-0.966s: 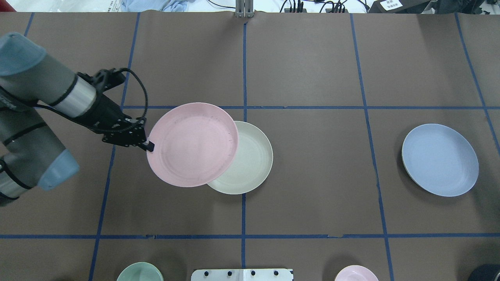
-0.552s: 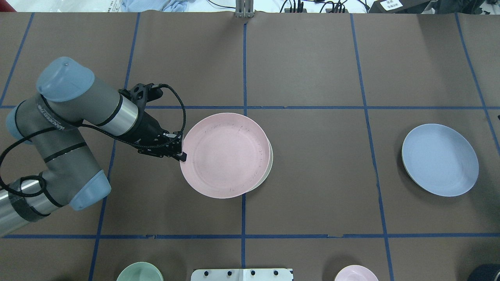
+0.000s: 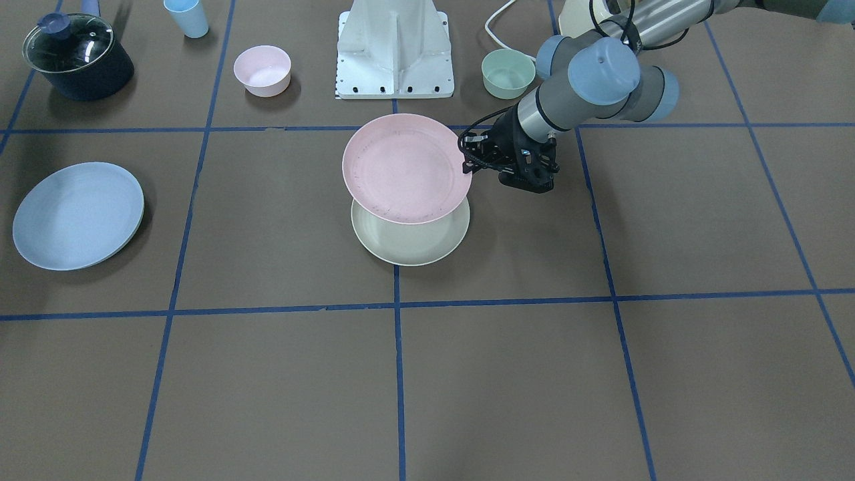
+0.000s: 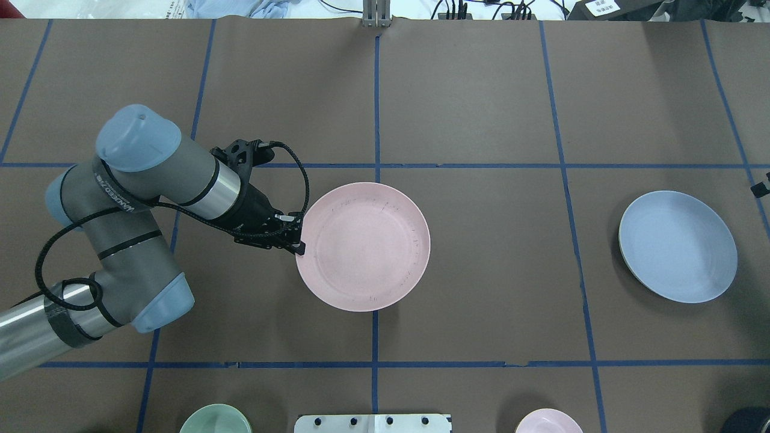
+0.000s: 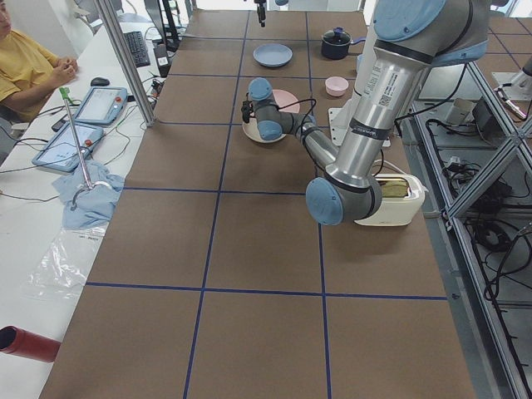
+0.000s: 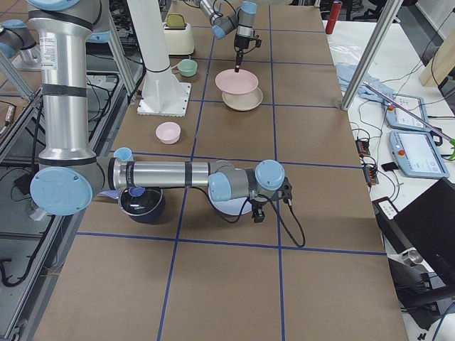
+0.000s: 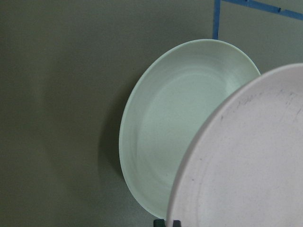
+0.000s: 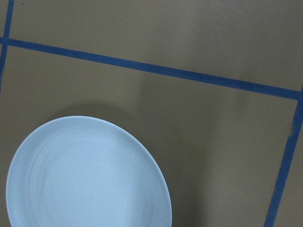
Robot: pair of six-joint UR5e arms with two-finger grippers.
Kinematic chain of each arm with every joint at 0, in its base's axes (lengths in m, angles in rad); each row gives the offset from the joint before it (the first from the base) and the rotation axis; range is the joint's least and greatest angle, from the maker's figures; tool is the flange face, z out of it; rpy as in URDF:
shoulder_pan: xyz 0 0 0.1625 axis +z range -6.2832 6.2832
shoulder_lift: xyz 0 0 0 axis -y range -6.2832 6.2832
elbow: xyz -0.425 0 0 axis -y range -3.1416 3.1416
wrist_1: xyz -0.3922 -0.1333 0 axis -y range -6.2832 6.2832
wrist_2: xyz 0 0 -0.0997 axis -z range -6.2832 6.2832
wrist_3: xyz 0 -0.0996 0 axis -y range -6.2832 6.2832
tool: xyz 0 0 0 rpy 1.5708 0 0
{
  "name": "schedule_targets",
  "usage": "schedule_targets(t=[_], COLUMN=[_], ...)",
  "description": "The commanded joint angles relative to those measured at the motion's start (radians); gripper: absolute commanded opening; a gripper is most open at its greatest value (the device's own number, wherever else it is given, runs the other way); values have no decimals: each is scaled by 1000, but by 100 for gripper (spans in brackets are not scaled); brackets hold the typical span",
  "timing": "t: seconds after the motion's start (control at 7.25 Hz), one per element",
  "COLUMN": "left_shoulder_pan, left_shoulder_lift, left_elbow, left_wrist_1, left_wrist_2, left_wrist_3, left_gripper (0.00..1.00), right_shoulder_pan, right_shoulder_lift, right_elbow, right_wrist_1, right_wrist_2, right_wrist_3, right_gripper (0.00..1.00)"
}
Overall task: Stack three plates with pink and blue
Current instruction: 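Release the pink plate onto the cream plate while the right gripper reaches the blue plate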
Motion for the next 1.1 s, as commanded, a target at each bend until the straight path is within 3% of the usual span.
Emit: schedule_targets(t=[0.0, 0.28, 0.55, 0.97], left_shoulder_pan=[16, 13, 4, -6], left_shoulder_lift=[-12, -6, -9, -11], left_elbow=[40, 24, 2, 2], left_wrist_1=[-5, -5, -5, -5], left_wrist_2=[29, 29, 29, 29], left_wrist_3=[4, -1, -19, -19], left_gripper=[94, 99, 99, 99], right_shoulder_pan=[-26, -73, -129, -227], right_shoulder_lift=[2, 5, 0, -8], right_elbow=[-1, -1, -17, -59], right_wrist_1=[0, 3, 144, 285], right_wrist_2=[-2, -3, -15, -152], right_wrist_3=[24, 74, 270, 375], right_gripper=[100, 100, 100, 100])
